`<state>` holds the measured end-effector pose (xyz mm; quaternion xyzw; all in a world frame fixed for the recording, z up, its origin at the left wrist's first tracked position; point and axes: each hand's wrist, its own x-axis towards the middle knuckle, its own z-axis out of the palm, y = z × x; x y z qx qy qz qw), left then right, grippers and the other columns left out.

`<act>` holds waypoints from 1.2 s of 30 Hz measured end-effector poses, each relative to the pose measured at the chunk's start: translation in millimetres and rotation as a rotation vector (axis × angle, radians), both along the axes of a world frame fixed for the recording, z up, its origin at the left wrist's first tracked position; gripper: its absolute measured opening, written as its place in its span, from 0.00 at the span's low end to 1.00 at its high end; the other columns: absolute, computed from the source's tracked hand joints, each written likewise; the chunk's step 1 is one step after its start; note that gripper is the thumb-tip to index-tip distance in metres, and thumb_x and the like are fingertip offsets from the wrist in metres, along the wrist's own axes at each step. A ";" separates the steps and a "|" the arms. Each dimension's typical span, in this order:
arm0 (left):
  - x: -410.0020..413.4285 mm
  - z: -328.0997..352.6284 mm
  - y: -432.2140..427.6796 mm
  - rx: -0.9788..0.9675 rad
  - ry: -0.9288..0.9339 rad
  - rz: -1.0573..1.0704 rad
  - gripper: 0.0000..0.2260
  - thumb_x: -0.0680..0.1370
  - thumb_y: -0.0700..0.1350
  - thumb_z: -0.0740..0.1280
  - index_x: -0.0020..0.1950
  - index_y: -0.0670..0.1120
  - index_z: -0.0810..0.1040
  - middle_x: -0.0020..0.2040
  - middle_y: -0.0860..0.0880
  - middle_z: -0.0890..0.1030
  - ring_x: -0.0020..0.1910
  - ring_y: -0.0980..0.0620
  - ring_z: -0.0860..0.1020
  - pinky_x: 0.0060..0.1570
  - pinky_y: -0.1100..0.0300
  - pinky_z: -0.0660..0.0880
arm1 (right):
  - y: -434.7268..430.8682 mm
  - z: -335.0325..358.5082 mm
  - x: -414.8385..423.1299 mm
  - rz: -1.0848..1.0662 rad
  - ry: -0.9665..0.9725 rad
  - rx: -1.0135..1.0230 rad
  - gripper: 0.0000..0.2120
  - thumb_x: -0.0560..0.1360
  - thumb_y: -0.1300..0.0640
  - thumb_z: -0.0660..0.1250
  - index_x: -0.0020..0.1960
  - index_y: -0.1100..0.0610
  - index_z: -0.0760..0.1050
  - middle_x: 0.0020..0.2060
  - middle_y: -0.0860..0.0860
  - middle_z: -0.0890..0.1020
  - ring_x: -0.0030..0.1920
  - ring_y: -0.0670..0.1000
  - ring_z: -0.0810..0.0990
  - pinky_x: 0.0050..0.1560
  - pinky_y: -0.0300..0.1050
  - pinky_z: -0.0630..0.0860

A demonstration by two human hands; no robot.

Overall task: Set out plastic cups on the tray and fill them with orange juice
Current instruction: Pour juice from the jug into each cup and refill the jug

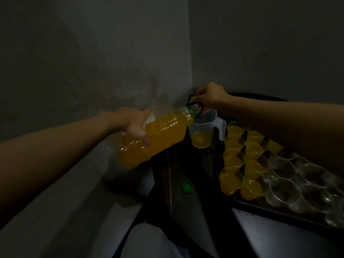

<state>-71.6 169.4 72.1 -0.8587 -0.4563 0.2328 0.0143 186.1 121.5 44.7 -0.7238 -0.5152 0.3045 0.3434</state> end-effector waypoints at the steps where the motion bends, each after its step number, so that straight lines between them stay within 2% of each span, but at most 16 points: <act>1: 0.5 0.3 0.9 0.001 0.003 0.000 0.63 0.61 0.67 0.79 0.83 0.52 0.42 0.67 0.43 0.78 0.63 0.40 0.78 0.58 0.51 0.77 | 0.0 -0.9 -0.5 0.000 -0.003 0.001 0.09 0.80 0.57 0.67 0.54 0.62 0.81 0.36 0.55 0.82 0.34 0.48 0.81 0.36 0.38 0.82; 4: 2.1 1.9 2.4 -0.009 0.001 0.005 0.63 0.60 0.67 0.79 0.83 0.53 0.44 0.68 0.43 0.78 0.64 0.40 0.78 0.59 0.51 0.77 | 0.7 -1.4 -0.4 0.001 0.004 0.005 0.09 0.80 0.57 0.67 0.54 0.62 0.81 0.36 0.55 0.82 0.33 0.47 0.81 0.33 0.36 0.81; 9: 2.0 1.9 3.6 0.009 0.012 -0.003 0.62 0.61 0.68 0.79 0.83 0.52 0.45 0.69 0.43 0.77 0.65 0.40 0.77 0.58 0.53 0.76 | 4.1 -1.5 -0.1 -0.001 0.020 -0.003 0.09 0.80 0.58 0.68 0.54 0.63 0.81 0.37 0.56 0.83 0.34 0.48 0.82 0.34 0.38 0.82; 15: 3.0 5.1 6.8 -0.013 0.012 0.005 0.61 0.61 0.66 0.80 0.83 0.52 0.47 0.70 0.42 0.76 0.65 0.39 0.77 0.56 0.54 0.75 | 4.5 2.0 -1.0 0.008 0.045 -0.009 0.07 0.80 0.58 0.68 0.54 0.62 0.80 0.36 0.54 0.82 0.34 0.47 0.82 0.31 0.35 0.80; 19: 3.9 6.5 7.2 -0.008 0.026 0.008 0.62 0.62 0.66 0.79 0.83 0.51 0.44 0.73 0.42 0.74 0.68 0.40 0.75 0.58 0.54 0.73 | 4.2 1.8 -1.1 0.007 0.045 -0.016 0.08 0.80 0.58 0.68 0.55 0.62 0.80 0.38 0.55 0.82 0.35 0.47 0.82 0.32 0.36 0.81; 23: 2.9 7.1 9.2 -0.007 0.022 0.001 0.61 0.62 0.66 0.79 0.83 0.52 0.45 0.71 0.43 0.76 0.66 0.40 0.76 0.56 0.55 0.73 | 3.3 1.6 -1.1 0.018 0.052 -0.020 0.09 0.80 0.58 0.67 0.57 0.62 0.79 0.40 0.56 0.83 0.37 0.48 0.82 0.33 0.36 0.81; 36: 2.8 11.3 7.5 -0.004 0.040 0.000 0.62 0.61 0.67 0.79 0.83 0.53 0.45 0.72 0.43 0.74 0.67 0.40 0.75 0.59 0.53 0.74 | 5.4 -0.9 -2.5 0.033 0.008 -0.031 0.08 0.82 0.58 0.63 0.55 0.61 0.78 0.37 0.55 0.80 0.35 0.49 0.80 0.37 0.39 0.81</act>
